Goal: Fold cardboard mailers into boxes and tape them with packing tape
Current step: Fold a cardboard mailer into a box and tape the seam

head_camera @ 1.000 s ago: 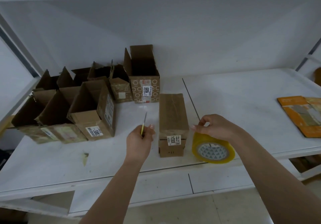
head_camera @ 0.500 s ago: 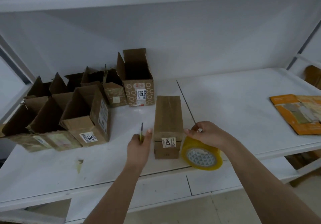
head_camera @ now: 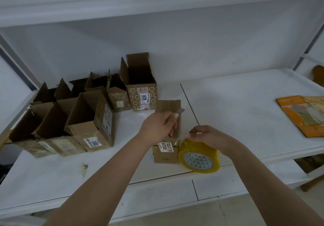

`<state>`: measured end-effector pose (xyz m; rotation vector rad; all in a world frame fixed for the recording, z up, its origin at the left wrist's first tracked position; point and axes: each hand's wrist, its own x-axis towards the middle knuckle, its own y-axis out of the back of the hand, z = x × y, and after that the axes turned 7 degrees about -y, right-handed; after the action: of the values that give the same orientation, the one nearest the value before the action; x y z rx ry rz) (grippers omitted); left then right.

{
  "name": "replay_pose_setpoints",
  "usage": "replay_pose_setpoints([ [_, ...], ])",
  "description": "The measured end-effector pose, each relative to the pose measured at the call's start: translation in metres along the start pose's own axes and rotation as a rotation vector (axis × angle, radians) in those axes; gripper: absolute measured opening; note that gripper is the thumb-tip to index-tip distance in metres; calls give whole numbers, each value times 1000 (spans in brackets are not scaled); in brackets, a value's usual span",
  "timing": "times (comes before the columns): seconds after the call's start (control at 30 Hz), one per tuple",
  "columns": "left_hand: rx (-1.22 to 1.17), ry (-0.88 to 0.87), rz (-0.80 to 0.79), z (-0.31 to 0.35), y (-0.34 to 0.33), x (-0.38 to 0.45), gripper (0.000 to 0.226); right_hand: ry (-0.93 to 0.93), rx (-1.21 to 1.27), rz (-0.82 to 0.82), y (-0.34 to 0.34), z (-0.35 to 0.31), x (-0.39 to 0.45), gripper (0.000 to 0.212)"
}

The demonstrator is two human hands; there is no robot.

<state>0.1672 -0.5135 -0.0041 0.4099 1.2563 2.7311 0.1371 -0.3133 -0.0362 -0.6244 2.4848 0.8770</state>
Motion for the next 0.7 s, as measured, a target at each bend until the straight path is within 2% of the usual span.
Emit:
replay_pose_setpoints([
  [0.07,61,-1,17,-7,1,-2,43,25,65,-74,4,4,-3,14],
  [0.2,77,48,11,-18,4,-6,44,112,36,-21,4,4,-3,13],
  [0.23,58,69,17,-20,5,-6,44,121,-12,8,3,1,-1,14],
  [0.37,41,86,32,-20,7,-9,44,69,-473,178,-6,-1,9,33],
  [0.43,65,83,19,-17,8,-10,43,5,-538,166,-5,1,11,44],
  [0.5,83,86,-2,-14,10,-10,43,0,-529,146,-2,3,11,47],
  [0.57,81,75,-58,-10,13,-10,43,47,-482,157,1,6,9,39],
  [0.7,113,-16,-340,7,20,-9,45,142,-245,50,10,13,-3,18],
])
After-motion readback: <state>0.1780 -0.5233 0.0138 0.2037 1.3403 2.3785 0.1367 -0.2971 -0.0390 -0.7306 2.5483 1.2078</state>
